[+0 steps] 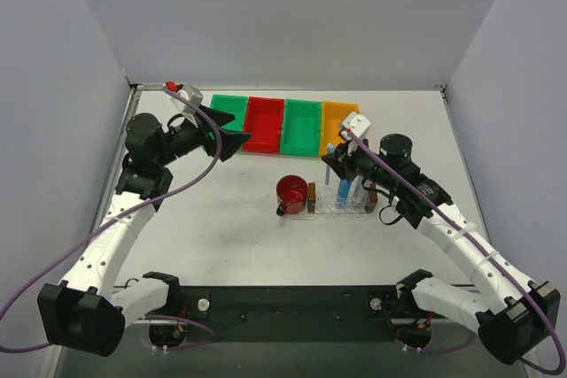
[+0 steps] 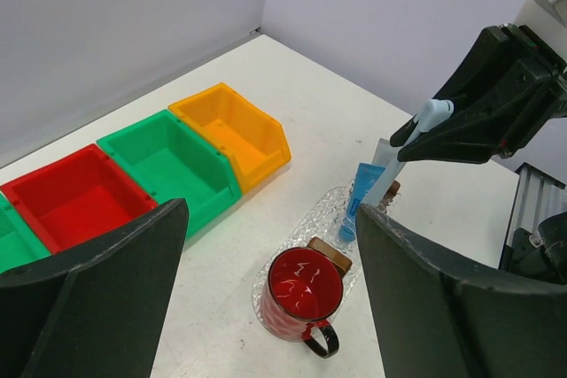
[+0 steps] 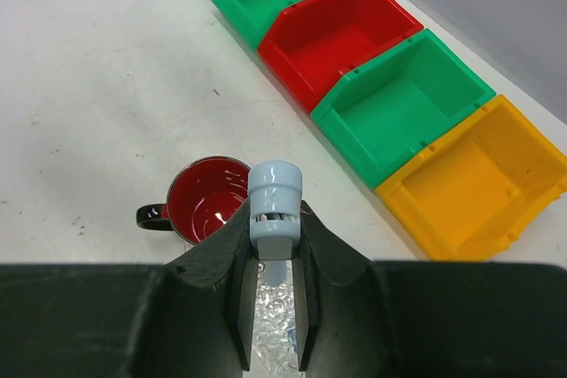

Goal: Prepare toiletry sets of a toothbrush and toothpaste on the tray

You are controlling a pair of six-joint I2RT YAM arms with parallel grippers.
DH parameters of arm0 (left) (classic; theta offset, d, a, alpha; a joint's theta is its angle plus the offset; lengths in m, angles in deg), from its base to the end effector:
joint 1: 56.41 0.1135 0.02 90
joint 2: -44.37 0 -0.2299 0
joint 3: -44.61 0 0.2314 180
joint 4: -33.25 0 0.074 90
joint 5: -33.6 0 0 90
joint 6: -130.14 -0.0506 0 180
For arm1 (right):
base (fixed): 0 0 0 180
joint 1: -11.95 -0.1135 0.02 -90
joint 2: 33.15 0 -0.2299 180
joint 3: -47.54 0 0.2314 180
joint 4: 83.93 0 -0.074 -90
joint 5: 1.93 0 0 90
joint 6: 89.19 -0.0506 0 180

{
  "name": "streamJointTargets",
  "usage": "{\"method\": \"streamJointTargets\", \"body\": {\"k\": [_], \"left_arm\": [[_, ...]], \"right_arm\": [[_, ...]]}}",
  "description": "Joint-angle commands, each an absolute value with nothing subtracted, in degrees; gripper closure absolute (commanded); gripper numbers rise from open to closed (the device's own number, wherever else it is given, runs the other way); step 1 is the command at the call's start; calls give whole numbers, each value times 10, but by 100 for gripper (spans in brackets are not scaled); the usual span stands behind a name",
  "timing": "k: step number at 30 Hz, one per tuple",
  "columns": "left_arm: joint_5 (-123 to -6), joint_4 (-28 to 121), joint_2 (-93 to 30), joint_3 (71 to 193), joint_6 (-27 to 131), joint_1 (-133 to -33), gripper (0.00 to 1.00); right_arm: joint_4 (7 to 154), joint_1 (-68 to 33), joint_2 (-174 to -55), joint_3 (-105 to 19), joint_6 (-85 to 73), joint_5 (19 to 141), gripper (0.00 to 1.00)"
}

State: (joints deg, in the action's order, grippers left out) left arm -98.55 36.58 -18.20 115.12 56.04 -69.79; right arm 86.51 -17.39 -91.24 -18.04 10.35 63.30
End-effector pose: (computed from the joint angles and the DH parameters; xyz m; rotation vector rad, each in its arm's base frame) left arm 0.2397 -0.0919 0.3585 0.5798 1.4788 -0.9480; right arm 0.2056 0.1399 0.3345 -0.8534 1.3983 0.6124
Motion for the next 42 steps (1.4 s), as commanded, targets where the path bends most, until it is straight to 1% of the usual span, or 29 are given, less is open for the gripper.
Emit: {"method": "streamJointTargets", "body": {"k": [1, 7, 19, 31, 42], "left_arm": [[-980, 356, -173, 1162, 560, -689, 14], [-984, 340, -168, 1147, 566, -687, 14], [-983, 333, -155, 1135, 570, -688, 14], [-982, 341, -162, 1137, 561, -687, 14], [-982, 341, -161, 1135, 562, -687, 14]], "right_arm": [[943, -178, -912, -164, 115, 657, 100], [969, -178, -930, -137, 110, 678, 100], [962, -178, -964, -136, 74, 701, 100], [940, -178, -961, -129, 59, 701, 100], [967, -178, -959, -104, 52, 699, 100]]}}
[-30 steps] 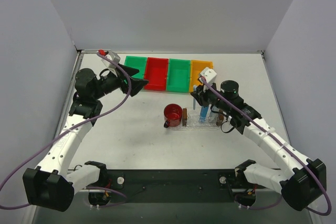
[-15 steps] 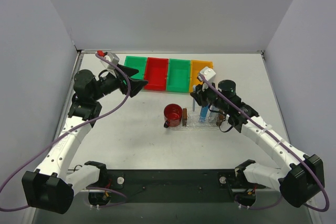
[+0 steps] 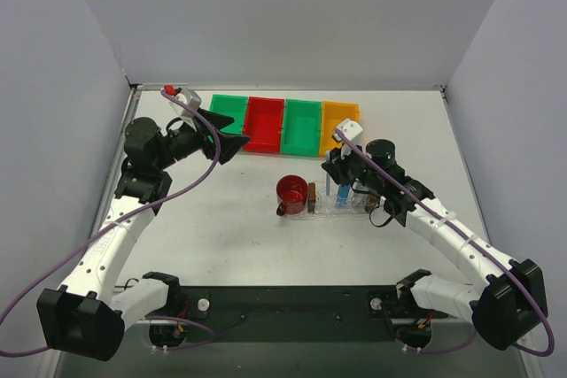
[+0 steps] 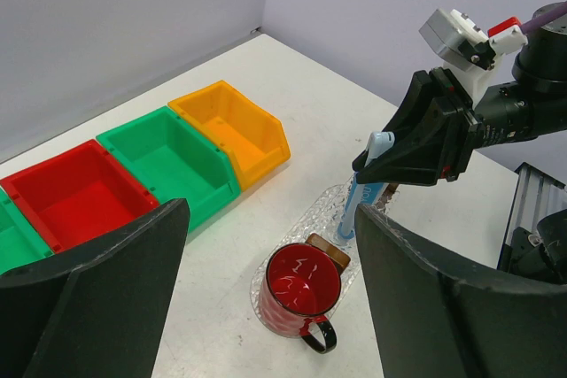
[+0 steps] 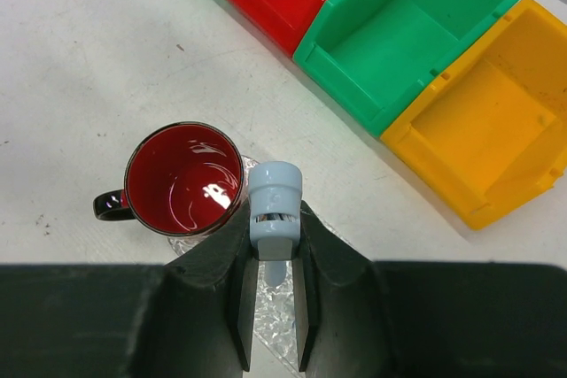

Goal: Prepare toiletry sets of a toothbrush and toothpaste on the tray

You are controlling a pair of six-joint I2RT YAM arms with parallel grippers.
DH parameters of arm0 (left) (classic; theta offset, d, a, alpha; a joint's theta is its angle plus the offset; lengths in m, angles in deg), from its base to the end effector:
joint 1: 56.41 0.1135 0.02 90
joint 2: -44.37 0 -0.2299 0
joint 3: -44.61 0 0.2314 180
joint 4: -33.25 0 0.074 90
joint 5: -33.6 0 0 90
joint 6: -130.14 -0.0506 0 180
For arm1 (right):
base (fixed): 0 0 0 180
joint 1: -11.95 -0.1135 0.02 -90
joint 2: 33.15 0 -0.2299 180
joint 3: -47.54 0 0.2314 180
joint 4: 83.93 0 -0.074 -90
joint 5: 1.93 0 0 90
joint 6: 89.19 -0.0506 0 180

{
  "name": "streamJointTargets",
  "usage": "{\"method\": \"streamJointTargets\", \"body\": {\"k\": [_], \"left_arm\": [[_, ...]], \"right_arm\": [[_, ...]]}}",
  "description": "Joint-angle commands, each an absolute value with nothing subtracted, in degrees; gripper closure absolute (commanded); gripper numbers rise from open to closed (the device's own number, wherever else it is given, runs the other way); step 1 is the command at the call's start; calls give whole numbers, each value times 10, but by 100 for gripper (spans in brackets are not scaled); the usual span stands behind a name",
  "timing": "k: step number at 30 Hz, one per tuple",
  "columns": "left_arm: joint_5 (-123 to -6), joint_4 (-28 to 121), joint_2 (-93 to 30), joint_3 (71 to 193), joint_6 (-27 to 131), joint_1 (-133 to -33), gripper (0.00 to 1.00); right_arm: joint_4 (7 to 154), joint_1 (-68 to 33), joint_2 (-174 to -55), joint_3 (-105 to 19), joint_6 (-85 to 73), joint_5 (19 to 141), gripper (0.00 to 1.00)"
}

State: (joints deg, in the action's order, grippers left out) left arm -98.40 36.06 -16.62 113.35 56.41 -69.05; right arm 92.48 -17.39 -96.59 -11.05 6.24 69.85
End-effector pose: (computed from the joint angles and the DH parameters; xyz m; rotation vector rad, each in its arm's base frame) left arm 0.2355 -0.0875 0.3554 0.5643 1.4782 -0.9397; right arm 0.2263 0.1454 0.2817 -0.7448 1.5785 0.5802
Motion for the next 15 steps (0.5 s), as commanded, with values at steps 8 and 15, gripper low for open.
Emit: {"method": "streamJointTargets", "body": {"k": [8, 15], "left_arm": [[-982, 342, -163, 1134, 562, -688, 14], [-983, 340, -161, 1129, 560, -687, 14]], "right_arm": [[980, -178, -968, -90, 49, 699, 100], [994, -178, -971, -81, 47, 697, 100]]}}
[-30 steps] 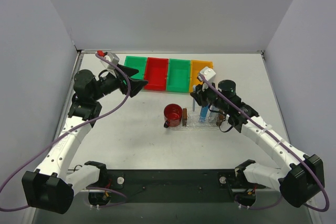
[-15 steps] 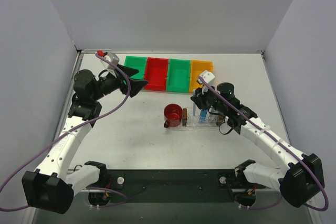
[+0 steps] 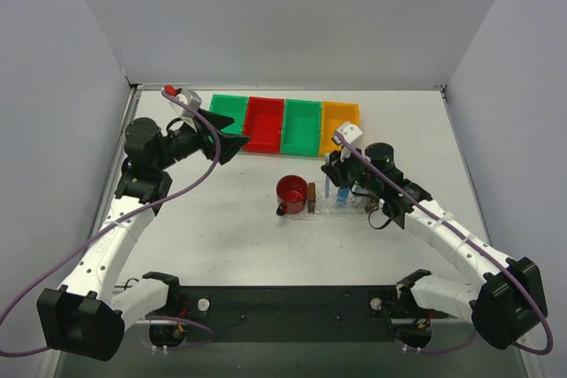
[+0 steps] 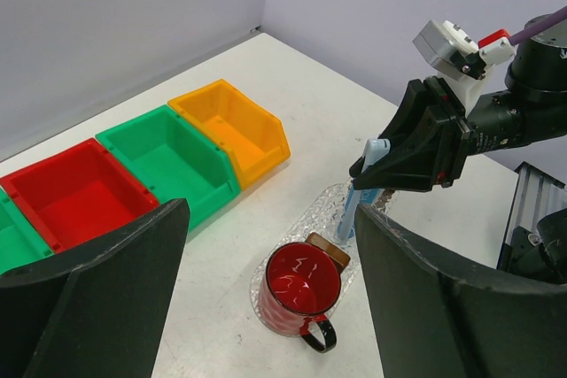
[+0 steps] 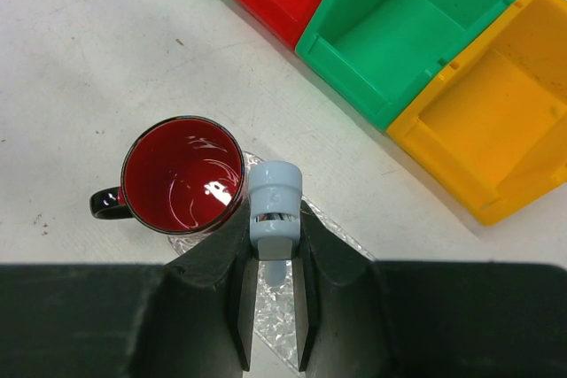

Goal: Prepare toiletry sets of a toothbrush and toothpaste on the tray

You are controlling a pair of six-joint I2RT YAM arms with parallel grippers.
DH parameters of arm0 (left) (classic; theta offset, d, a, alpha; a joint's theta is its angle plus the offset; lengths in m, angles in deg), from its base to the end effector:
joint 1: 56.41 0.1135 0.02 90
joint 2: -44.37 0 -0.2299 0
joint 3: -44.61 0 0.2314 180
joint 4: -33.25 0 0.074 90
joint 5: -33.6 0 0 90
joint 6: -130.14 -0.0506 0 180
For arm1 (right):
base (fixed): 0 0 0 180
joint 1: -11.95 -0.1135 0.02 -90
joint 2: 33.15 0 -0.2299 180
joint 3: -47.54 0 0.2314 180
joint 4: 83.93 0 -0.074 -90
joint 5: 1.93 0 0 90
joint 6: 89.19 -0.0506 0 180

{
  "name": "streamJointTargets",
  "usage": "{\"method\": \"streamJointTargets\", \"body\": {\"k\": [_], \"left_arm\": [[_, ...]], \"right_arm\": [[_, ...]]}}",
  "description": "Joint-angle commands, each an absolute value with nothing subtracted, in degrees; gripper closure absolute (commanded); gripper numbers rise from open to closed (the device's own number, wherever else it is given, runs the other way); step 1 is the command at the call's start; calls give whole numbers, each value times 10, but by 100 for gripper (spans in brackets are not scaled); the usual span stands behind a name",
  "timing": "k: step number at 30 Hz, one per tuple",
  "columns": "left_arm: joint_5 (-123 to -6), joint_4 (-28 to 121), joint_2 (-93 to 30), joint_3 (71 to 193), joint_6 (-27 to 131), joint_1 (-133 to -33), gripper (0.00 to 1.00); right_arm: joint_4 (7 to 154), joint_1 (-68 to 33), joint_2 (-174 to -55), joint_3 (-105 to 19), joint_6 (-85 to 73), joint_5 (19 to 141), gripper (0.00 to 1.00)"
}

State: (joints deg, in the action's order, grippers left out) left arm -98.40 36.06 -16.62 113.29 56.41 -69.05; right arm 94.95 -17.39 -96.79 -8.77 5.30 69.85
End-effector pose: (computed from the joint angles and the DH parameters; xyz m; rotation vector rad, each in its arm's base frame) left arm 0.2356 -0.0875 0.3550 0.5640 1.4792 -0.9400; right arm 0.2260 0.1452 0.2720 -0.7325 1.5861 0.5921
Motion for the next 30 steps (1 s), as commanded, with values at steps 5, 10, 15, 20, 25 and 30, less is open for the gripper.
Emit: {"method": "streamJointTargets", "body": {"k": [5, 10, 15, 20, 25, 30], "left_arm": [[-983, 339, -161, 1127, 562, -687, 14], [-984, 339, -160, 1125, 561, -687, 14], [-988, 339, -160, 1125, 562, -687, 14], [-988, 339, -157, 1125, 563, -687, 14], [-989, 338, -157, 1122, 564, -687, 14], [-989, 337, -156, 1122, 564, -688, 14]], "right_arm": [[1014, -178, -975, -69, 49, 696, 100], [1029, -178, -981, -57, 51, 696, 100], [1038, -177, -986, -53, 53, 696, 100], [1049, -176, -986, -44, 53, 697, 100], [1065, -175, -986, -34, 52, 697, 100], [1071, -171, -992, -31, 48, 696, 100]]}}
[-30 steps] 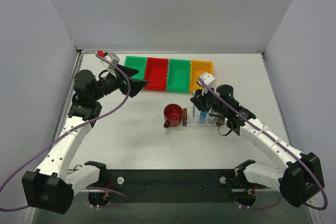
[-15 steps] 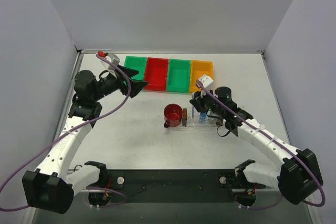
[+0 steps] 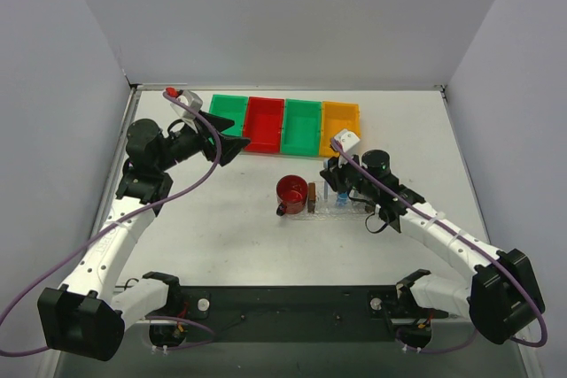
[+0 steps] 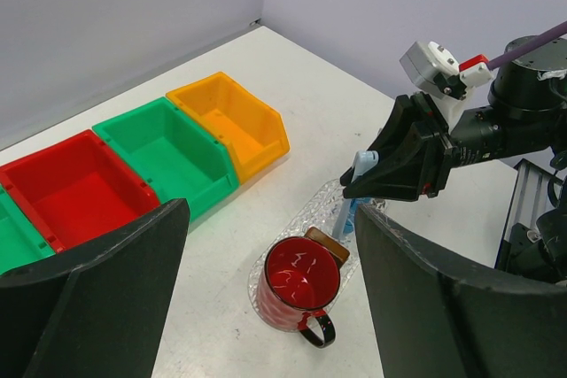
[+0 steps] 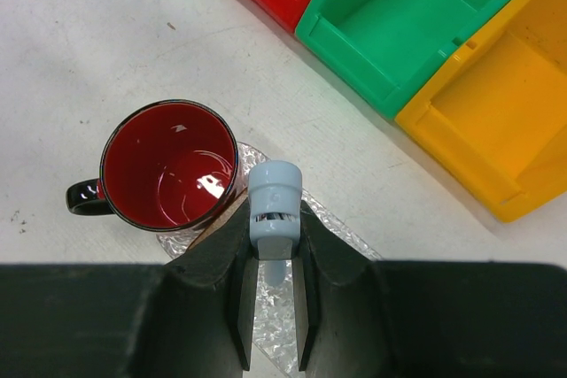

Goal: Prepare toiletry sets of a toothbrush and toothpaste on the tray

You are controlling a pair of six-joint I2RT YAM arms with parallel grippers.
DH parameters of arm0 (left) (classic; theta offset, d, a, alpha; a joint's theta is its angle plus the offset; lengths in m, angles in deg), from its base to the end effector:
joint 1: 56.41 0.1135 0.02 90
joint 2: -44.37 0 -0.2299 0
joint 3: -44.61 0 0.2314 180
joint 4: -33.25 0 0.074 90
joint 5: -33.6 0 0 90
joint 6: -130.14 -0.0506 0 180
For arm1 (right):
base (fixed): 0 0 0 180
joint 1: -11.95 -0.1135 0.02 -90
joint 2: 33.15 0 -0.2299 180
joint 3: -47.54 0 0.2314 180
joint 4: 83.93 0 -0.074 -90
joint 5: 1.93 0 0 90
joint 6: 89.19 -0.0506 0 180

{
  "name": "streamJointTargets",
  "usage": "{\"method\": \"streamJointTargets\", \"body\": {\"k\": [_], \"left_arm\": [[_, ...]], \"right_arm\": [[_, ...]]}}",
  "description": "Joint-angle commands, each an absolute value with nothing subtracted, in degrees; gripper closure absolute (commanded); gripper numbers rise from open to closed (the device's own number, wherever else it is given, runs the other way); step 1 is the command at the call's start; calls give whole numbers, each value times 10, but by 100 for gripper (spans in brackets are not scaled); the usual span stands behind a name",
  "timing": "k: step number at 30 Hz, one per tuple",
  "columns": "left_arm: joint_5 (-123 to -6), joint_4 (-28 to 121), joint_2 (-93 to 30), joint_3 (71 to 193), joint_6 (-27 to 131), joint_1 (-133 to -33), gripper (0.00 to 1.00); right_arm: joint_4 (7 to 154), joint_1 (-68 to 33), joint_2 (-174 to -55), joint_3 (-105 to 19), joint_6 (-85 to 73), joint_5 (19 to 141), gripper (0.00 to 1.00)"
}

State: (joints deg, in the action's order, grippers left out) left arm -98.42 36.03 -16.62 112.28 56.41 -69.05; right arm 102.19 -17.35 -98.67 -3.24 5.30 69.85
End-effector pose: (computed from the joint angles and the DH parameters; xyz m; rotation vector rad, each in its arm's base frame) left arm 0.2362 -0.0877 0.3491 0.5604 1.4961 -0.9444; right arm 0.2270 0.1455 0.2456 -0.7325 1.5893 0.5917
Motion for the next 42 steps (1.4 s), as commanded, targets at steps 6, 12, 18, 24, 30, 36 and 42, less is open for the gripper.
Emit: {"method": "streamJointTargets", "body": {"k": [6, 12, 18, 24, 30, 36, 42], "left_arm": [[-989, 337, -157, 1120, 564, -687, 14], [-990, 334, -161, 1121, 566, -687, 14], [-991, 334, -161, 1121, 566, -687, 14], [-993, 333, -161, 1120, 567, -688, 14], [-994, 333, -162, 1118, 567, -687, 14], [-995, 332, -162, 1117, 567, -687, 14], [-996, 331, -163, 1115, 567, -687, 14]], "right_arm": [[1079, -166, -993, -27, 41, 694, 100], [1085, -163, -994, -24, 36, 693, 100], [1096, -156, -996, -17, 27, 691, 100], [1105, -149, -999, -11, 20, 687, 100], [1106, -145, -1004, -11, 16, 682, 100], [1105, -144, -1006, -13, 12, 679, 100], [1102, -144, -1007, -14, 11, 677, 100]]}}
